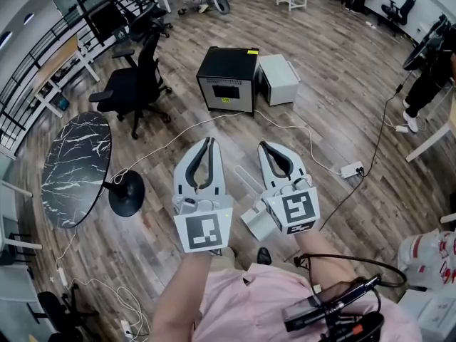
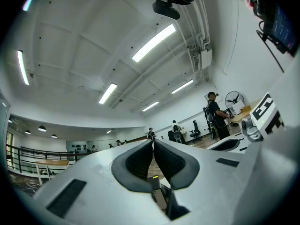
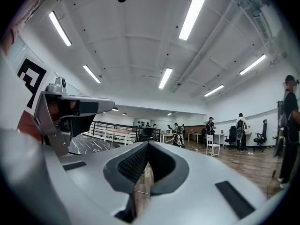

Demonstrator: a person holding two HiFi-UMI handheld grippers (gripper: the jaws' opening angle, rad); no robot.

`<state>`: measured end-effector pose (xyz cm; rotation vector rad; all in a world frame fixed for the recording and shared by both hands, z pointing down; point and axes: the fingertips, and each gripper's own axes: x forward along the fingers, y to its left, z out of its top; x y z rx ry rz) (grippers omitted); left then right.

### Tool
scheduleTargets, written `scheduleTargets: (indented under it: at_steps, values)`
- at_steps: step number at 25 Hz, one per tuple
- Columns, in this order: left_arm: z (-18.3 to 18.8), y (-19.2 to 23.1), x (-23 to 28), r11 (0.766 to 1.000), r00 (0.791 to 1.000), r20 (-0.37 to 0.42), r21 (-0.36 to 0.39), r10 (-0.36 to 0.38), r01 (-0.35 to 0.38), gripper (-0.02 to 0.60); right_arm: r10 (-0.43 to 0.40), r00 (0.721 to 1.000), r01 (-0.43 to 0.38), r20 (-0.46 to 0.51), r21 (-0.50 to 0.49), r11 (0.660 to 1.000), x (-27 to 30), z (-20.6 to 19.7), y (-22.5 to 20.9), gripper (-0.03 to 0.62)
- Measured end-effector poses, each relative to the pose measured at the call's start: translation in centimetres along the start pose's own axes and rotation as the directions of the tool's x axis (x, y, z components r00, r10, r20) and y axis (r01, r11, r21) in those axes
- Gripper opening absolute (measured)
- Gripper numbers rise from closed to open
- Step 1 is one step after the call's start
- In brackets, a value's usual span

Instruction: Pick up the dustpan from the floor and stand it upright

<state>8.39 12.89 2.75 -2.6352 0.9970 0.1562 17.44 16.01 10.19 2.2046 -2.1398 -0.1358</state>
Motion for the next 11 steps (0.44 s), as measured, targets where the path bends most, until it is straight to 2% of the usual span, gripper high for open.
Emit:
scheduleTargets:
  at_steps: [11]
  values:
    - [-0.10,-0.09,-0.28,1.000,1.000,0.008,-0.005,-0.024,0.024,0.023,0.001,1.000,-0.001,0.014,-0.004,1.000,-0.08,0.30,0.77,0.002]
